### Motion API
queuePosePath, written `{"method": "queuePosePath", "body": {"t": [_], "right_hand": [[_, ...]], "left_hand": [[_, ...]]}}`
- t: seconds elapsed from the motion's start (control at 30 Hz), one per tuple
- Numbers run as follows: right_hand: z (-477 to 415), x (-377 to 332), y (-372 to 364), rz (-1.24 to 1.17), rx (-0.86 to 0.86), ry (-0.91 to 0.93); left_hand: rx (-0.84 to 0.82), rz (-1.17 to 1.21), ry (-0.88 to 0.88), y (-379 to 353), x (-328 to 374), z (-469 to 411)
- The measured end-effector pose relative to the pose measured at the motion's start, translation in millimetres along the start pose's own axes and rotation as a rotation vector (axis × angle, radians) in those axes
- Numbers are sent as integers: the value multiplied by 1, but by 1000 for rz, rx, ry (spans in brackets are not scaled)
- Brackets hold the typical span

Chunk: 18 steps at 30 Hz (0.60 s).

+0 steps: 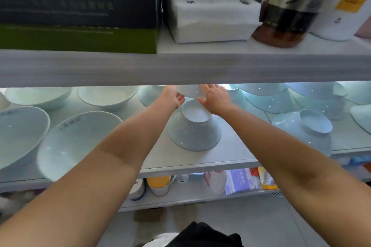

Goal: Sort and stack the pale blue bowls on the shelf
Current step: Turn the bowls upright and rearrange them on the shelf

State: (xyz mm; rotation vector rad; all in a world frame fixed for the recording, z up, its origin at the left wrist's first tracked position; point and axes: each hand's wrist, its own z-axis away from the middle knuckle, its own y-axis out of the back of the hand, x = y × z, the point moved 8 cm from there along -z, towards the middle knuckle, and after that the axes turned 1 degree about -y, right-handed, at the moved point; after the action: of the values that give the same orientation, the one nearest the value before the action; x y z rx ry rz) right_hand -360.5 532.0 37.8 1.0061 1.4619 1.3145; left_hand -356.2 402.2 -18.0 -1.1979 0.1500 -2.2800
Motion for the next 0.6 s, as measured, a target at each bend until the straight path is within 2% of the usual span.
{"method": "queuePosePath", "body": {"t": [0.2, 0.3, 0.33, 0.37, 0.4, 0.43, 0.47, 0.5, 0.53, 0.6], "right_hand": [[3, 0, 7, -22, 30, -25], [3, -3, 9, -47, 30, -35], [3, -5, 5, -54, 14, -26], [4, -8, 1, -56, -8, -11], [4, -11, -5, -60, -29, 4], [4, -13, -9, -75, -43, 11], [4, -15, -12, -98, -52, 12], [4, -18, -14, -124, -55, 10], [4, -20, -15, -143, -52, 7], [2, -22, -13, -159, -35, -16]], "left_hand": [[28, 85, -3, 1, -2, -3], [21, 61, -94, 10, 9, -7], [-5, 135, -56, 10, 7, -22], [-66, 142, 60, 8, -3, -44], [-98, 43, 141, 10, -9, -52], [-59, -123, 106, 14, -6, -51], [4, -161, 109, 19, -2, -42], [-4, -38, 107, 20, 7, -30], [-101, 78, -8, 11, 24, -12], [-75, 102, -158, 23, 41, -8]]}}
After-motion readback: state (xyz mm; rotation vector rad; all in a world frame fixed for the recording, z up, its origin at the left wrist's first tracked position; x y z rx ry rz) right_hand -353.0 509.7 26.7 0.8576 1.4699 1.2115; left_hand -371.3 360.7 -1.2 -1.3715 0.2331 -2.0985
